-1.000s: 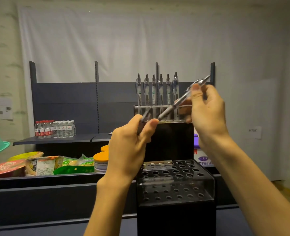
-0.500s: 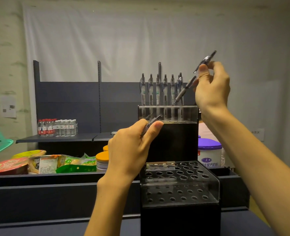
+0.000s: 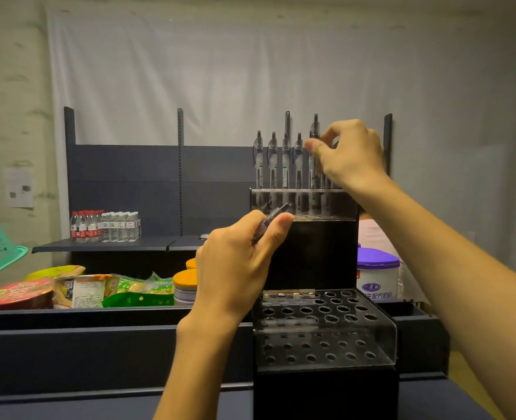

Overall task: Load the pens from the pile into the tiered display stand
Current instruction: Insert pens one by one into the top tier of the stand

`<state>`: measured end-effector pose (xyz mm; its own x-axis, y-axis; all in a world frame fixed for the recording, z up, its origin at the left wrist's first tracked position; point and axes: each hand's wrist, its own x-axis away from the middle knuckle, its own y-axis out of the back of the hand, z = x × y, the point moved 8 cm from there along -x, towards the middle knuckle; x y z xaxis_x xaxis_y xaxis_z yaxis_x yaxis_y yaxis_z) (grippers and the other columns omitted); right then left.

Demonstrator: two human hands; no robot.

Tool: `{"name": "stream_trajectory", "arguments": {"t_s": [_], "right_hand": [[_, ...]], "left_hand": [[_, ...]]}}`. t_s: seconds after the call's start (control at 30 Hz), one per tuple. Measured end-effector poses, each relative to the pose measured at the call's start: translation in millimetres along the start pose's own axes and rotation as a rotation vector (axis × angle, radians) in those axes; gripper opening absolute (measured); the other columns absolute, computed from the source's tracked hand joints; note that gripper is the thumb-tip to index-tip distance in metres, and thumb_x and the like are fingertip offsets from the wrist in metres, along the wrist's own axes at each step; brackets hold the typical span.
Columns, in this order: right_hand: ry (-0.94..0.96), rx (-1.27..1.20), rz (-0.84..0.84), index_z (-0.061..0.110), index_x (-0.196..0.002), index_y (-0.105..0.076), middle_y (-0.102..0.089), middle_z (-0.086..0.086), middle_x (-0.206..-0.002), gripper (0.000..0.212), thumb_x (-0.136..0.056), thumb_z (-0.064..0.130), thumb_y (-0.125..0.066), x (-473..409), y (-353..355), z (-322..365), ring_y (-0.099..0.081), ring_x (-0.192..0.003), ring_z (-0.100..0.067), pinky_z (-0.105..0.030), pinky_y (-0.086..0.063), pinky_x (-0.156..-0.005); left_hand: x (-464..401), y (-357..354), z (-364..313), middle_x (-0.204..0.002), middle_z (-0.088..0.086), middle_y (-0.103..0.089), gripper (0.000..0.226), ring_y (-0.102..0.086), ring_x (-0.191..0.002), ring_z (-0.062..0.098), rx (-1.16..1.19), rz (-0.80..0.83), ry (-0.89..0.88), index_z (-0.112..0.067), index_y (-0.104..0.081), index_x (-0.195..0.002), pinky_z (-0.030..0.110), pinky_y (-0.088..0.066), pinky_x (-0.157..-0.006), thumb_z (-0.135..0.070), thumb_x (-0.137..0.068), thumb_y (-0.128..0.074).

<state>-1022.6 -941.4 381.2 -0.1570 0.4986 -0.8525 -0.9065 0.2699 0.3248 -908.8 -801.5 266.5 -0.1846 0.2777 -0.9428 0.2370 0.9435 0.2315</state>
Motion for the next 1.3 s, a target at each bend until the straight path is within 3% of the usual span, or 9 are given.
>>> {"name": "stream_trajectory", "arguments": {"t_s": [0.17, 0.5, 0.67, 0.83, 0.93, 1.03, 1.17, 1.3], "right_hand": [[-0.021, 0.105, -0.012, 0.009, -0.089, -0.066, -0.057, -0.005, -0.081, 0.033, -0.091, 0.042, -0.062, 4.4, 4.5, 1.0, -0.050, -0.074, -0.020, -0.027, -0.035, -0.066], [0.029, 0.312, -0.030, 0.007, -0.097, -0.062, -0.051, -0.008, -0.084, 0.024, -0.095, 0.031, -0.061, 4.6, 5.6, 12.6, -0.047, -0.076, -0.025, -0.029, -0.036, -0.066], [0.053, 0.357, 0.030, 0.008, -0.101, -0.059, -0.046, -0.010, -0.087, 0.017, -0.096, 0.024, -0.060, 1.7, 2.4, 20.5, -0.043, -0.078, -0.028, -0.031, -0.034, -0.067], [0.024, 0.362, 0.076, 0.010, -0.090, -0.053, -0.050, -0.009, -0.086, 0.012, -0.095, 0.017, -0.061, -5.0, 2.4, 19.9, -0.049, -0.078, -0.029, -0.032, -0.036, -0.066], [0.047, 0.439, 0.136, 0.010, -0.096, -0.053, -0.051, -0.010, -0.089, 0.007, -0.094, 0.011, -0.060, -5.0, -5.6, 24.5, -0.049, -0.080, -0.029, -0.034, -0.037, -0.067], [0.061, 0.476, 0.156, 0.010, -0.101, -0.053, -0.051, -0.012, -0.092, 0.012, -0.094, 0.014, -0.062, -1.1, -10.9, 25.6, -0.048, -0.081, -0.029, -0.034, -0.037, -0.067], [0.069, 0.466, 0.122, 0.009, -0.088, -0.051, -0.054, -0.011, -0.086, 0.027, -0.089, 0.029, -0.070, 5.2, -2.3, 25.6, -0.050, -0.077, -0.028, -0.034, -0.038, -0.065], [0.170, 0.284, 0.047, 0.008, -0.087, -0.070, -0.066, -0.010, -0.081, 0.035, -0.087, 0.043, -0.068, 23.3, 5.5, 31.0, -0.061, -0.078, -0.025, -0.031, -0.047, -0.067]], "left_hand": [[-0.6, 0.6, 1.1, -0.051, -0.006, -0.046, 0.052, -0.047, -0.048, 0.014, 0.006, -0.001, 0.007, -0.021, -0.045, -0.062, 0.030, -0.036, -0.043, -0.064, -0.089, -0.033], [0.0, -3.9, -0.2, -0.053, -0.003, -0.051, 0.056, -0.052, -0.049, 0.014, 0.045, 0.021, 0.019, -0.018, -0.048, -0.063, 0.041, -0.044, -0.045, -0.065, -0.088, -0.032], [0.2, -7.0, -2.1, -0.052, -0.002, -0.051, 0.055, -0.052, -0.049, 0.015, 0.043, 0.032, 0.022, -0.019, -0.046, -0.062, 0.040, -0.044, -0.045, -0.065, -0.088, -0.031], [0.3, -8.6, -2.7, -0.052, -0.003, -0.052, 0.054, -0.052, -0.049, 0.014, 0.051, 0.036, 0.020, -0.019, -0.047, -0.062, 0.040, -0.045, -0.046, -0.065, -0.089, -0.032], [0.8, -8.1, -4.3, -0.052, -0.003, -0.052, 0.055, -0.052, -0.049, 0.013, 0.046, 0.032, 0.016, -0.019, -0.047, -0.062, 0.041, -0.044, -0.045, -0.065, -0.089, -0.032], [0.8, -7.4, -3.4, -0.053, -0.004, -0.051, 0.055, -0.052, -0.049, 0.013, 0.050, 0.035, 0.014, -0.019, -0.048, -0.063, 0.040, -0.044, -0.045, -0.064, -0.089, -0.032], [0.5, -5.5, -2.4, -0.053, -0.003, -0.052, 0.053, -0.052, -0.049, 0.012, 0.047, 0.025, 0.016, -0.021, -0.047, -0.063, 0.040, -0.044, -0.046, -0.064, -0.089, -0.032], [-0.2, -4.2, -1.8, -0.054, -0.003, -0.053, 0.053, -0.053, -0.050, 0.012, 0.047, 0.022, 0.013, -0.020, -0.049, -0.065, 0.041, -0.045, -0.046, -0.064, -0.089, -0.033]]}}
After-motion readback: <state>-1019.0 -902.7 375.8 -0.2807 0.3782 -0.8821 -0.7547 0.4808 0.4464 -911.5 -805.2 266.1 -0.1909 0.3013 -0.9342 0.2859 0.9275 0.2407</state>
